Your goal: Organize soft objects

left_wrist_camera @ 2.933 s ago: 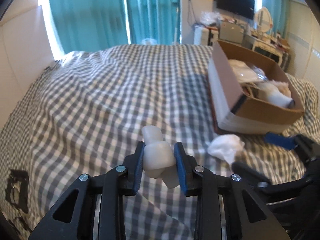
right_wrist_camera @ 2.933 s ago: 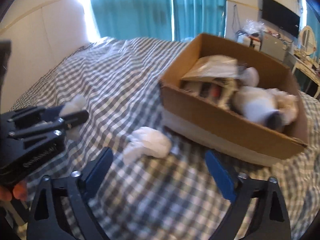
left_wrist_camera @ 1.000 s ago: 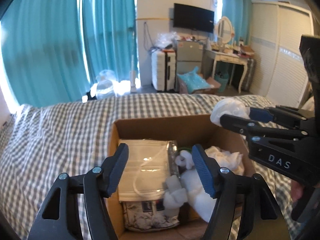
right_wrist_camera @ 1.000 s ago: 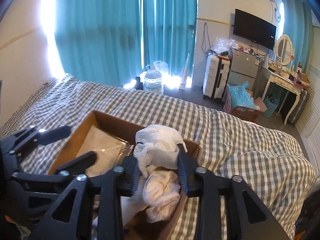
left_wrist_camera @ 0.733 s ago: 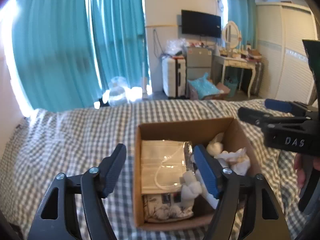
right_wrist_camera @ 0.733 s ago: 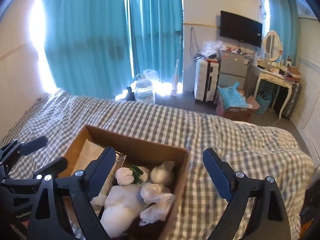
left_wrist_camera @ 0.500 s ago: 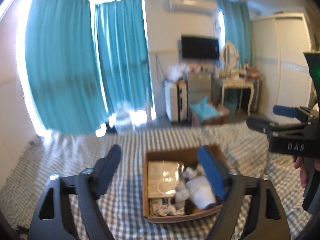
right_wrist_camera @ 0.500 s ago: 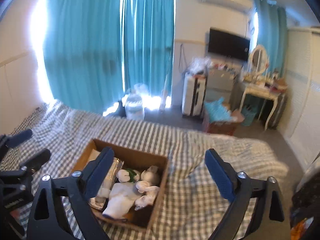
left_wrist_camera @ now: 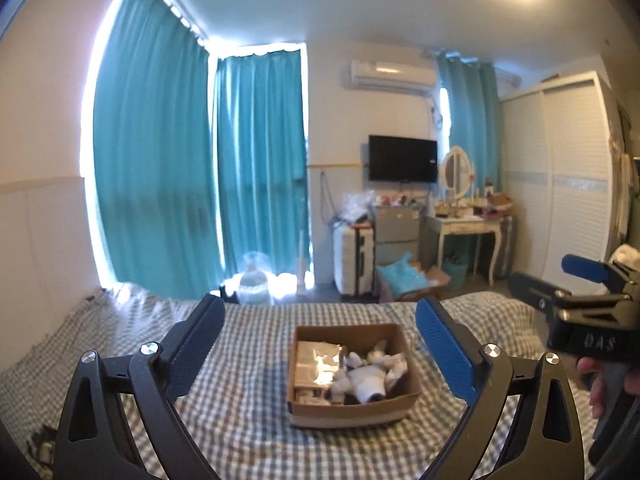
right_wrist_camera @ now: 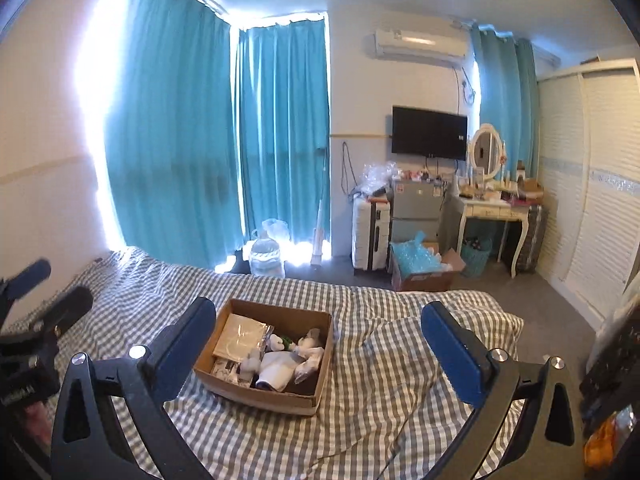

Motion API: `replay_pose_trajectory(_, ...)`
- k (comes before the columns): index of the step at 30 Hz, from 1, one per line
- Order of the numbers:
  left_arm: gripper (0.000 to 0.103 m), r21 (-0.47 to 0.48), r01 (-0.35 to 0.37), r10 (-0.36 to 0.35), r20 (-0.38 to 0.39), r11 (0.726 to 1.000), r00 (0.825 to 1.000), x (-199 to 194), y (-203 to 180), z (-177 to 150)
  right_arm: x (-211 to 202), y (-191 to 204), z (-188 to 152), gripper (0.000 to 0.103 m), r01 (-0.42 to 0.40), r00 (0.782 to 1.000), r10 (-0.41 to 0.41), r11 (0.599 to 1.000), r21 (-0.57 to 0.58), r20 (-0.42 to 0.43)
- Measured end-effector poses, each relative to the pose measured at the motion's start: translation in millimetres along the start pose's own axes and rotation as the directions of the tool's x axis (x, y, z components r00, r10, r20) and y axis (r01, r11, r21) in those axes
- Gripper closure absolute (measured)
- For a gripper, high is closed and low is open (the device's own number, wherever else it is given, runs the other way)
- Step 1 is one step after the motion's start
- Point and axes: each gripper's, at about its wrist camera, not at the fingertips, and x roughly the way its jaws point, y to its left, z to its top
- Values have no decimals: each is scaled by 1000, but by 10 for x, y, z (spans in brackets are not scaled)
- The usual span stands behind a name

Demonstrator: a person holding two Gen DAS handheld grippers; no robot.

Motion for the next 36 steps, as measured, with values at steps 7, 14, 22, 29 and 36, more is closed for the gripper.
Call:
replay_pose_trajectory(7,5,5,-34,34,43,999,998,220,-7,-461,245,151,-490,0,-25,998,27,999,-24,54)
replay_pose_trajectory(14,5,11,-52,53,-44,999,998,593,-10,-951,812,196,-969,0,0,999,-1,1000,-5,-42)
replay_pose_trajectory(22,5,-22,-56,54,-89,998,995,630,94,-1094,933,164,-1149,0,-4,996,5,1000,12,-92)
replay_pose_trajectory(29,5,-18,-59,57,-105,998,993,666,81,-1159,880,162,-1127,0,10,997,-9,1000,18,-72)
replay_pose_trajectory(36,5,-13,-35,33,-119,999,992,682,51,-1188,838,160,-1121,0,20,998,-19,1000,23,-54)
